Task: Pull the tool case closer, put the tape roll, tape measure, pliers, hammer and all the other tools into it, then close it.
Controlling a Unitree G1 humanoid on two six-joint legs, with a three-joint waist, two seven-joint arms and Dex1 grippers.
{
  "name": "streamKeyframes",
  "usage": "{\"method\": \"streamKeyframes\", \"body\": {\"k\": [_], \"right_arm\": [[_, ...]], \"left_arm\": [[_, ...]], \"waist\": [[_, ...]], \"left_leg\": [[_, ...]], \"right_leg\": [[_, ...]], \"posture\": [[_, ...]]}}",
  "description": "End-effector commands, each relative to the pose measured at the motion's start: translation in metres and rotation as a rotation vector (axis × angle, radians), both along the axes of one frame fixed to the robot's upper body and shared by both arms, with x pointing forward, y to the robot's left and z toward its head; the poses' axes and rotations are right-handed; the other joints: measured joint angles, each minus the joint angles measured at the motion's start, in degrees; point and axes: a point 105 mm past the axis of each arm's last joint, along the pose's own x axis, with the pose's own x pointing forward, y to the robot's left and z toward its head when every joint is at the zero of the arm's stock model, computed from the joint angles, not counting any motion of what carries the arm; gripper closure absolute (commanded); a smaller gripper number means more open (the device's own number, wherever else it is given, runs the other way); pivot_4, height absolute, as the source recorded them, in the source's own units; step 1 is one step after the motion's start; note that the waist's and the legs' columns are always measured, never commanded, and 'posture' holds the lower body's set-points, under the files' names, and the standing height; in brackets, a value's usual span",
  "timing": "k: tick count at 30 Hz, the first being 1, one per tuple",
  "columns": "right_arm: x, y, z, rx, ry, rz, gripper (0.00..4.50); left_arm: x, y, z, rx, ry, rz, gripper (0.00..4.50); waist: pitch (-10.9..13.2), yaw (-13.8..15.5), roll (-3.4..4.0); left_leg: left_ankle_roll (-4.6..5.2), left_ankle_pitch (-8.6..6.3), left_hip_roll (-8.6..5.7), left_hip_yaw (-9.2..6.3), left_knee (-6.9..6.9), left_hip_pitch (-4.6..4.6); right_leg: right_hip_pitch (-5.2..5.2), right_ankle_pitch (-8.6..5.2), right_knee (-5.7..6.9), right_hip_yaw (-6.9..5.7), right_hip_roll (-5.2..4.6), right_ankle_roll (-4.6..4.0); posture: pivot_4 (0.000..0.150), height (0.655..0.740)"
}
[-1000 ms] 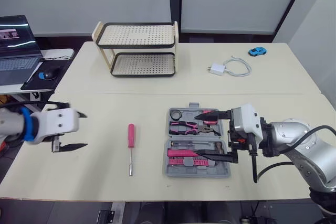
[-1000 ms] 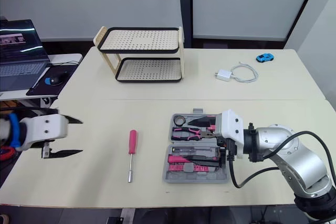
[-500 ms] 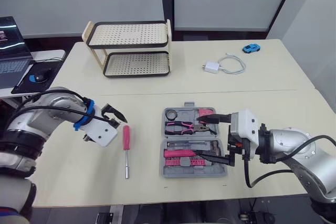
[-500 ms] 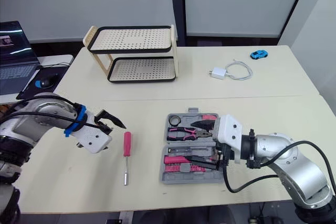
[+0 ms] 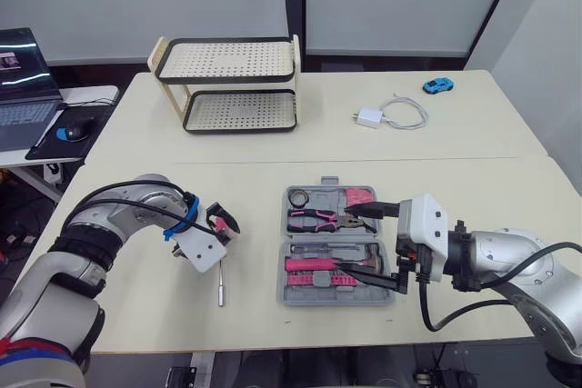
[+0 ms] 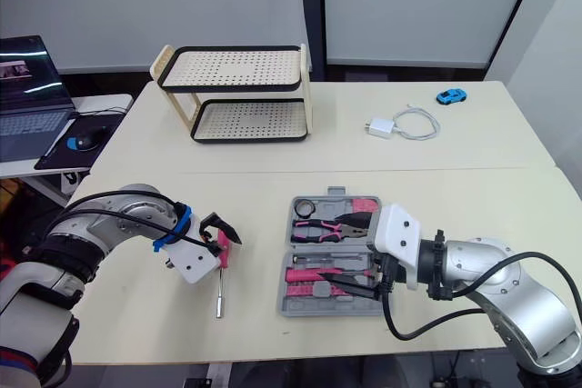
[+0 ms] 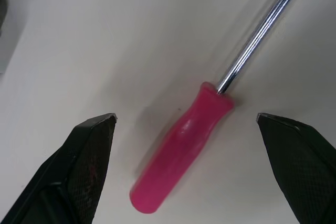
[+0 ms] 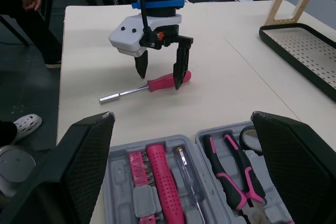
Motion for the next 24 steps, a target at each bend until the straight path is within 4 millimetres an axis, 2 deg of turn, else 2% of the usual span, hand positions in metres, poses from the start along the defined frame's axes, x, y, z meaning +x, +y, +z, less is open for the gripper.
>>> {"method": "streamKeyframes", "body": {"k": [1, 5, 9, 13, 22, 24], "right_arm": [[-0.002, -0.001, 0.011, 0.005, -0.046, 0.005, 0.00], [0.000, -0.003, 0.011, 0.000, -0.044, -0.002, 0.00], [0.000, -0.004, 0.010, -0.005, -0.040, -0.005, 0.00], [0.001, -0.005, 0.008, -0.016, -0.036, 0.001, 0.00], [0.003, -0.006, 0.006, -0.020, -0.026, 0.001, 0.00], [0.003, -0.006, 0.004, -0.022, -0.019, 0.005, 0.00]], "left_arm": [[0.000, -0.003, -0.007, 0.024, 0.003, -0.039, 0.03], [-0.002, -0.008, -0.012, 0.043, 0.017, -0.090, 0.03], [-0.007, -0.003, -0.016, 0.085, 0.052, -0.098, 0.03], [-0.007, 0.002, -0.016, 0.104, 0.078, -0.081, 0.92], [-0.011, -0.005, -0.019, 0.064, 0.113, -0.064, 3.83], [-0.015, -0.003, -0.019, 0.069, 0.126, -0.063, 3.93]], "waist": [[0.0, 0.0, 0.00], [0.0, 0.0, 0.02], [0.0, 0.0, 0.02], [0.0, 0.0, 0.02], [0.0, 0.1, 0.03], [0.0, 0.1, 0.03]], "left_leg": [[0.00, 0.00, 0.00, 0.00, 0.00, 0.01], [0.00, 0.00, 0.01, -0.02, -0.02, 0.07], [0.00, 0.00, 0.01, 0.01, 0.00, 0.09], [0.00, 0.00, 0.01, 0.02, -0.01, 0.12], [0.00, 0.00, 0.00, 0.02, 0.00, 0.13], [0.00, 0.00, 0.00, 0.02, 0.01, 0.13]], "right_leg": [[0.00, 0.00, 0.01, 0.00, 0.00, 0.00], [0.01, 0.00, 0.11, 0.00, 0.01, 0.00], [0.02, 0.00, 0.12, 0.02, 0.01, 0.01], [0.02, 0.00, 0.13, 0.03, 0.01, 0.01], [0.05, -0.01, 0.15, 0.03, 0.00, 0.01], [0.06, -0.01, 0.15, 0.04, 0.00, 0.01]], "posture": [[0.150, 0.7400], [0.150, 0.7400], [0.150, 0.7400], [0.150, 0.7400], [0.150, 0.7400], [0.150, 0.7400]]}}
